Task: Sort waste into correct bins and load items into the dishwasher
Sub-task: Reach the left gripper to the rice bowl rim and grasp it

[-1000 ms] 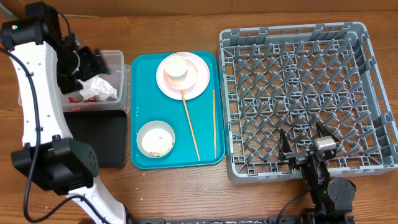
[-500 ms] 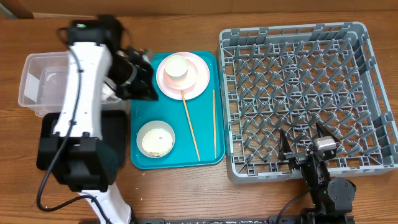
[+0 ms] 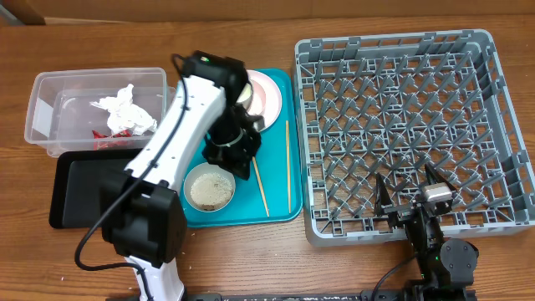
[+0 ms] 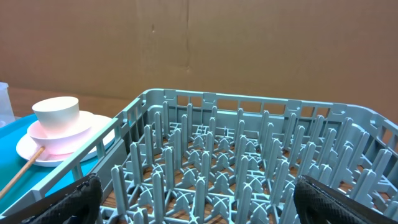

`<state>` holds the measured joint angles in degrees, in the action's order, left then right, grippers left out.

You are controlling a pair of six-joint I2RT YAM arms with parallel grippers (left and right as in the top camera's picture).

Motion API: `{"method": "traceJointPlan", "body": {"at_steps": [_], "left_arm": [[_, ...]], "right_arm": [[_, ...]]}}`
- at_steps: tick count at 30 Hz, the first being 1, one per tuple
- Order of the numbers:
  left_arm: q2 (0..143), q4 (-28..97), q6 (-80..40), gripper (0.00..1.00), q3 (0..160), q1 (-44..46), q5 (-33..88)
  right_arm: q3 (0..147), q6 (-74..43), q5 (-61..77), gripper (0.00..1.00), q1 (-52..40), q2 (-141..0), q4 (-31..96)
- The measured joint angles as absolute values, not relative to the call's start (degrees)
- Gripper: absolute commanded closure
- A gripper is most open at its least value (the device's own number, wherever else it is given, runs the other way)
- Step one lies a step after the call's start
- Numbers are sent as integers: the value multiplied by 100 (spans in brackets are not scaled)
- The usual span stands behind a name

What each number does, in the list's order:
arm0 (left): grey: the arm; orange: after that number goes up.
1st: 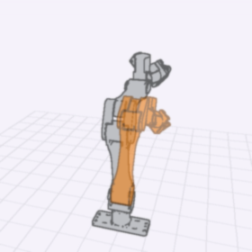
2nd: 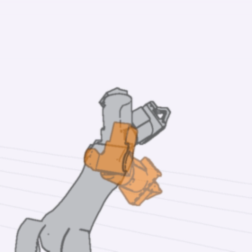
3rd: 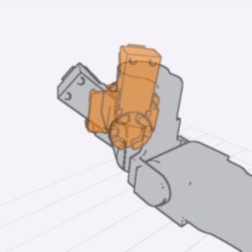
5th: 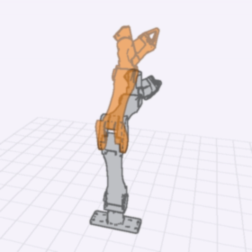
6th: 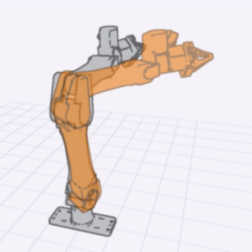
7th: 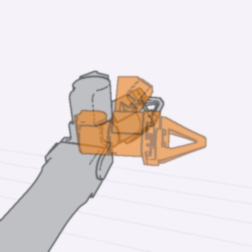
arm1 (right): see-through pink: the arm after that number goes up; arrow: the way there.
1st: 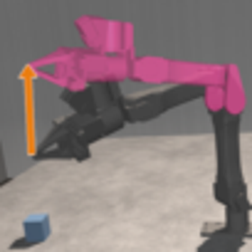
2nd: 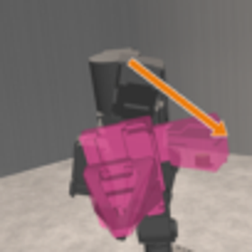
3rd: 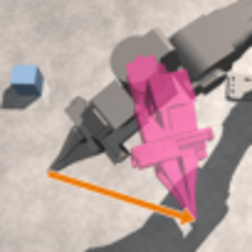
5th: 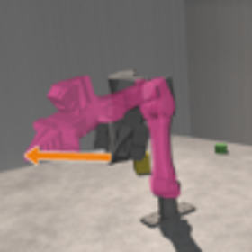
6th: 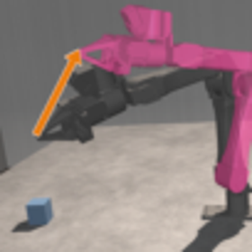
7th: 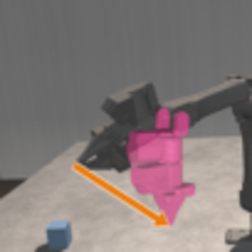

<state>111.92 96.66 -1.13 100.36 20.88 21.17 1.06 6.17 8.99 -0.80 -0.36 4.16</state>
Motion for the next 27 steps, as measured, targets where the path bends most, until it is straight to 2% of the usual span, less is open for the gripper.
{"method": "traceJointPlan", "body": {"at_steps": [7,9,21,22,23,25,27], "left_arm": [[11192,9666,-423,93,9966,2574,1616],[11192,9666,-491,96,9966,2628,1503],[11192,9662,-489,96,9966,2768,1433],[11192,9662,-462,91,9966,2779,1433],[11192,9662,-443,90,9966,2779,1433],[11192,9664,-410,96,9966,2779,1437],[11192,9664,-399,96,9966,2779,1435]], "right_arm": [[106,620,902,0,-80,-36,412],[106,617,904,0,-80,-36,414],[106,620,902,0,-80,-36,419],[106,620,899,0,-80,-36,410],[106,617,902,0,-80,-36,414],[106,620,902,0,-78,-36,414],[106,617,902,0,-80,-36,416]]}}
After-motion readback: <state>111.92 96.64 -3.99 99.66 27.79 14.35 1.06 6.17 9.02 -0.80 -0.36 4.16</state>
